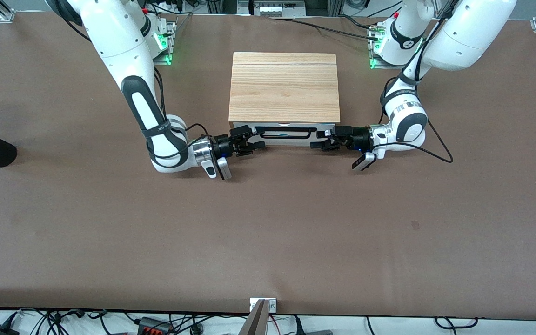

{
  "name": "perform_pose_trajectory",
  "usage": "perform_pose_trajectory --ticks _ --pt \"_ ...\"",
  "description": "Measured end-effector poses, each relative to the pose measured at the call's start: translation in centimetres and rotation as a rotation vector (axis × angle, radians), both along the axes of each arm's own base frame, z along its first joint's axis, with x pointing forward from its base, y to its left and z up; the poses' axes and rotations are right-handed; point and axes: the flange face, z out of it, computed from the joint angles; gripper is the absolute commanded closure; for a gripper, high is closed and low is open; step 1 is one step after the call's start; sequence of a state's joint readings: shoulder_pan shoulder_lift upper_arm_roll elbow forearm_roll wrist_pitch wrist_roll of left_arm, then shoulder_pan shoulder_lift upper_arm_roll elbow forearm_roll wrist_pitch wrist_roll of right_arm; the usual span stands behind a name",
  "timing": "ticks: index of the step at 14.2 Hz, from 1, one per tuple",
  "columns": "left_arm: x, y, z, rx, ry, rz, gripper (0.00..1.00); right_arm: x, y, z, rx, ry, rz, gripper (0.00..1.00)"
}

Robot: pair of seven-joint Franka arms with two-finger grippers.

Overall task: Pull top drawer with both arms simultaneously
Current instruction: 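Lower both grippers onto the black drawer handle ends and close them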

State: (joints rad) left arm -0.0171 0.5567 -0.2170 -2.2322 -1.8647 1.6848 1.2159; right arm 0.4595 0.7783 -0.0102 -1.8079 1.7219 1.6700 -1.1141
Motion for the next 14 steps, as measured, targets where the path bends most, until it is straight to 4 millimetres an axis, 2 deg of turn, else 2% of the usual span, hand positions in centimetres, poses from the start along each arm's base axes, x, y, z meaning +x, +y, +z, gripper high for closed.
perform_pose_trajectory --ticks 2,3,4,5,7,8,9,11,12,14 --pt "-0.3 -0.2 -0.3 -0.005 -0.008 0.017 0.38 -0.1 0.1 -0.2 0.009 -0.001 0.001 0.21" --pt "-0.5 -0.4 -0.5 -0.008 -0.019 0.03 0.45 -0.1 0.3 -0.1 0.012 -0.003 0.002 0.36" --pt "-0.9 -0.8 -1.0 -0.012 -0.031 0.039 0.48 -0.1 0.4 0.0 0.014 -0.004 0.003 0.5" --pt "-1.2 -1.2 -1.4 -0.017 -0.037 0.049 0.48 -0.2 0.5 0.1 0.015 -0.005 0.005 0.59" --pt "-1.8 -1.8 -2.2 -0.023 -0.039 0.054 0.49 -0.3 0.6 0.1 0.016 -0.004 0.008 0.72" --pt "-2.0 -2.1 -2.4 -0.026 -0.036 0.051 0.54 -0.3 0.7 0.1 0.016 -0.005 0.009 0.76" --pt "-2.1 -2.1 -2.5 -0.027 -0.033 0.05 0.54 -0.3 0.8 0.2 0.018 -0.005 0.009 0.87" --pt "-2.2 -2.1 -2.5 -0.027 -0.031 0.049 0.54 -0.3 0.9 0.4 0.024 -0.006 0.01 0.96" --pt "-2.3 -2.1 -2.5 -0.026 -0.032 0.049 0.58 -0.3 0.9 0.5 0.025 -0.007 0.01 1.0" --pt "-2.6 -2.1 -2.7 -0.024 -0.039 0.05 0.68 -0.4 0.9 0.5 0.024 -0.007 0.011 1.0"
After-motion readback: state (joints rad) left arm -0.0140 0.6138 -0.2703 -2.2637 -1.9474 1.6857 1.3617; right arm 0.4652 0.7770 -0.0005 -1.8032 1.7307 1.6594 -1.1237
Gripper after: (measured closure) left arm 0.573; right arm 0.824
